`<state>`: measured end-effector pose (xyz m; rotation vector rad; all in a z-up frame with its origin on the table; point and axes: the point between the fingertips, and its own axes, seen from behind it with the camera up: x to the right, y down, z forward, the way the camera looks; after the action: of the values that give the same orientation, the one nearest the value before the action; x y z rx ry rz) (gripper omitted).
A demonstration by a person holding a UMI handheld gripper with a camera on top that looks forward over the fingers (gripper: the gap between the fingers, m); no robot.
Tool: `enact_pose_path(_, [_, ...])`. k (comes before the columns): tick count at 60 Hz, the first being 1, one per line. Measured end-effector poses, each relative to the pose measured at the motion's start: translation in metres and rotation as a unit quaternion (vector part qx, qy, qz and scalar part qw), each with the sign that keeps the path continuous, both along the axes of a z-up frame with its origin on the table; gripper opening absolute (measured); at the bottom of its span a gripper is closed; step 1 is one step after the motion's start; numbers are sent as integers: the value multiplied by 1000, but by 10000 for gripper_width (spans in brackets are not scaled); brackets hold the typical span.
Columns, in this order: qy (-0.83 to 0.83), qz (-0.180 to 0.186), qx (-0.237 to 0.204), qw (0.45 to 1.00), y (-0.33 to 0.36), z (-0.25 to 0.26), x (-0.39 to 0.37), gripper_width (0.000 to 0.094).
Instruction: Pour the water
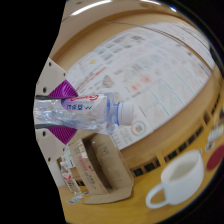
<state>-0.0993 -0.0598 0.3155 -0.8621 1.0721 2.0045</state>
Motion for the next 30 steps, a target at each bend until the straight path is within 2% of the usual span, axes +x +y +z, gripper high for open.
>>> enact_pose_path(9, [93,-9,-52,994,23,-52,33,313])
enact_pose_path(16, [103,0,-66,993,33,-69,37,313])
enact_pose_path(25, [77,14,-68,995,36,-70,33,314])
enact_pose_path(30, [34,17,-55,998,37,-56,32,313])
